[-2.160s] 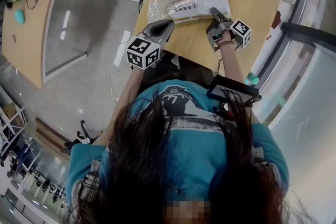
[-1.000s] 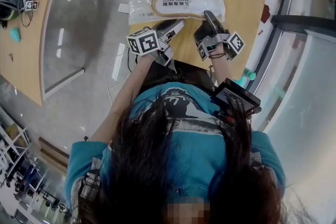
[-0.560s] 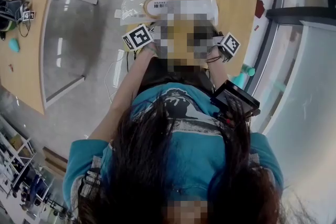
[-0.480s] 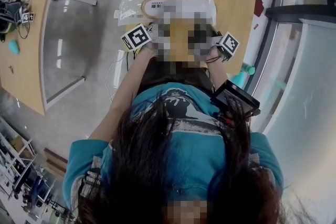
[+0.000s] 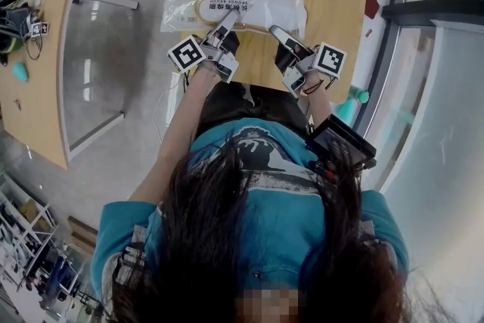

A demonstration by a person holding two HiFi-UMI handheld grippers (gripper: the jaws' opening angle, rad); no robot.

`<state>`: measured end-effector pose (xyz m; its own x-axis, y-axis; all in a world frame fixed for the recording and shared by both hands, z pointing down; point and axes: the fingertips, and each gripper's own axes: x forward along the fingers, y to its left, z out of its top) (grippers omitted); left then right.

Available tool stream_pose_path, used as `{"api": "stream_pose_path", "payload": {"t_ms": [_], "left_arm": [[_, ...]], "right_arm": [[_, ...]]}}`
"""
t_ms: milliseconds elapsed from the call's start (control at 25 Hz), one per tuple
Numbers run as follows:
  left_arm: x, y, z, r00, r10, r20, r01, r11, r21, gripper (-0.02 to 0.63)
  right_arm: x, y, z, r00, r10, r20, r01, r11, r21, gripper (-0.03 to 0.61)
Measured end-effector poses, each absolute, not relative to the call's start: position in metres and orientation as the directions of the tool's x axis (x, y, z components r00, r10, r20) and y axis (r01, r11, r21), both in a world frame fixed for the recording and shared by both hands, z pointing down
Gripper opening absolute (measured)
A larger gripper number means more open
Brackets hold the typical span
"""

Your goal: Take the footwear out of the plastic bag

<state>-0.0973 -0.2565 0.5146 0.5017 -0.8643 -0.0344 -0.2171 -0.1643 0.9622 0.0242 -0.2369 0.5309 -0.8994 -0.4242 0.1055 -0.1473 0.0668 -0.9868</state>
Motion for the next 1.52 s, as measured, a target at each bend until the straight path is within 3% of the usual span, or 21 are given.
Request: {"api": "stream_pose_path", "payload": {"t_ms": [200,400,720,1000,1240,1360,1520], "left_arm": [[-0.118,-0.258,0.508,0.484,-0.874,-0.037,-0.244,-0.176,0.954,0.075],[-0.148,-0.258,0.495,0.462,-0.882,-0.093,-0.217,-0.214,0.952,0.074],[-0.147,-0.248,0.483,0.504,-0.838,-0.211,-0.083,-0.29,0.953,0.072],[-0.129,-0.245,0.483,0.524,-0.816,-0.242,-0.01,-0.29,0.957,0.072],[-0.117,-0.246,0.492,0.499,-0.829,-0.254,0.065,-0.256,0.964,0.071],[-0.114,-0.249,0.495,0.501,-0.83,-0.244,0.066,-0.244,0.967,0.072],[-0.111,-0.251,0.497,0.524,-0.822,-0.224,0.032,-0.244,0.969,0.074]], "right_arm": [[0.034,-0.226,0.532,-0.944,-0.303,0.128,-0.185,0.17,-0.968,0.135],[0.08,-0.249,0.523,-0.892,-0.428,0.144,-0.268,0.245,-0.932,0.135],[0.07,-0.26,0.474,-0.945,-0.327,0.015,-0.164,0.435,-0.885,0.193],[0.06,-0.258,0.475,-0.951,-0.308,-0.004,-0.131,0.417,-0.899,0.199],[0.067,-0.26,0.461,-0.934,-0.338,-0.117,-0.029,0.398,-0.917,0.198],[0.069,-0.262,0.465,-0.939,-0.338,-0.06,-0.083,0.395,-0.915,0.182],[0.071,-0.264,0.476,-0.94,-0.338,0.043,-0.172,0.362,-0.916,0.106]]}}
